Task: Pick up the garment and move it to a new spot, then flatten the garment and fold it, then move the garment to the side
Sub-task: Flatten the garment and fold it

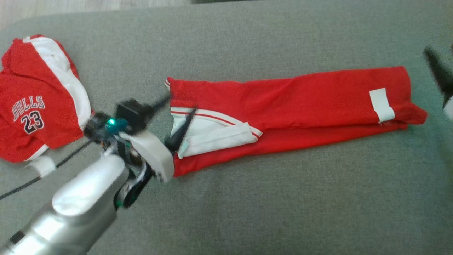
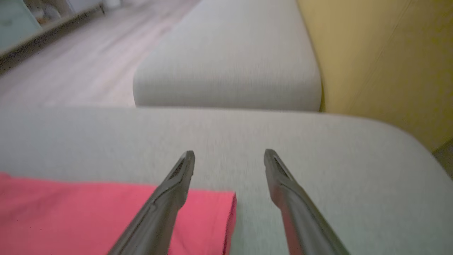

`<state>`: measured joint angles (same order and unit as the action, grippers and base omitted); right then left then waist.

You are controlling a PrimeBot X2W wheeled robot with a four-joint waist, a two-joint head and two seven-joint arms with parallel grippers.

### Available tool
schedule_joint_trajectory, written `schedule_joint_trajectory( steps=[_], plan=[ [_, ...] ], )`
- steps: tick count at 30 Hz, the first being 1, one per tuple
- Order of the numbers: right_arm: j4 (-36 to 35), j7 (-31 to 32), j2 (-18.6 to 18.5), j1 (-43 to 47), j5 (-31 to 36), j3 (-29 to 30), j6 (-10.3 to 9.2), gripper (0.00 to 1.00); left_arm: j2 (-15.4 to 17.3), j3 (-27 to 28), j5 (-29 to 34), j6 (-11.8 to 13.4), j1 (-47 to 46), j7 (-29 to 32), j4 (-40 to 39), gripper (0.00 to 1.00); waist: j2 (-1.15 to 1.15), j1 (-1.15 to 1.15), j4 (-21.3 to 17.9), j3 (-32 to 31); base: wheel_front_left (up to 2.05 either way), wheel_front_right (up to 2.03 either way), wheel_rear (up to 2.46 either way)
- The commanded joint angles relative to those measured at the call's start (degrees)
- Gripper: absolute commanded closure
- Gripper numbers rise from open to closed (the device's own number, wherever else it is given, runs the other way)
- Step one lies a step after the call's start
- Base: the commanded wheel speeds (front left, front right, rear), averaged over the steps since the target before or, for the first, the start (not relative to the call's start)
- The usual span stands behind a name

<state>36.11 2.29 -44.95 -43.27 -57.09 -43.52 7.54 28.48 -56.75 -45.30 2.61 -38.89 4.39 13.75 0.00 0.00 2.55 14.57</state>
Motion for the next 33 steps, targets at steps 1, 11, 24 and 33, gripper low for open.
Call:
schedule_joint_trajectory(
  steps=[1,11,24,33],
  plan=[
    [-1.2,-2.8,-0.3,-0.9,-0.8,1.6,-0.05,0.0,0.7,4.4,0.2,1.4,-3.2,-2.9,-0.7,0.0,0.0,0.0,-0.1,-1.0,0.0,0.0,0.0],
    [-5.1,-17.1,13.5,3.0,4.8,13.9,-0.05,0.0,-5.7,19.1,0.3,10.0,1.9,-19.3,0.2,0.0,0.0,0.0,-0.4,-4.8,0.0,0.0,0.0],
    [-17.3,-17.3,39.3,28.1,34.4,36.8,-0.05,0.0,-18.3,38.3,17.8,7.4,24.0,-19.4,-4.7,0.0,0.0,0.0,-1.5,-6.7,0.0,0.0,0.0],
    [-14.3,-17.2,41.4,28.1,41.4,42.8,-0.05,0.0,-23.5,44.1,24.1,0.5,24.8,-19.4,-2.2,0.0,0.0,0.0,-0.6,-3.0,0.0,0.0,0.0]
  ],
)
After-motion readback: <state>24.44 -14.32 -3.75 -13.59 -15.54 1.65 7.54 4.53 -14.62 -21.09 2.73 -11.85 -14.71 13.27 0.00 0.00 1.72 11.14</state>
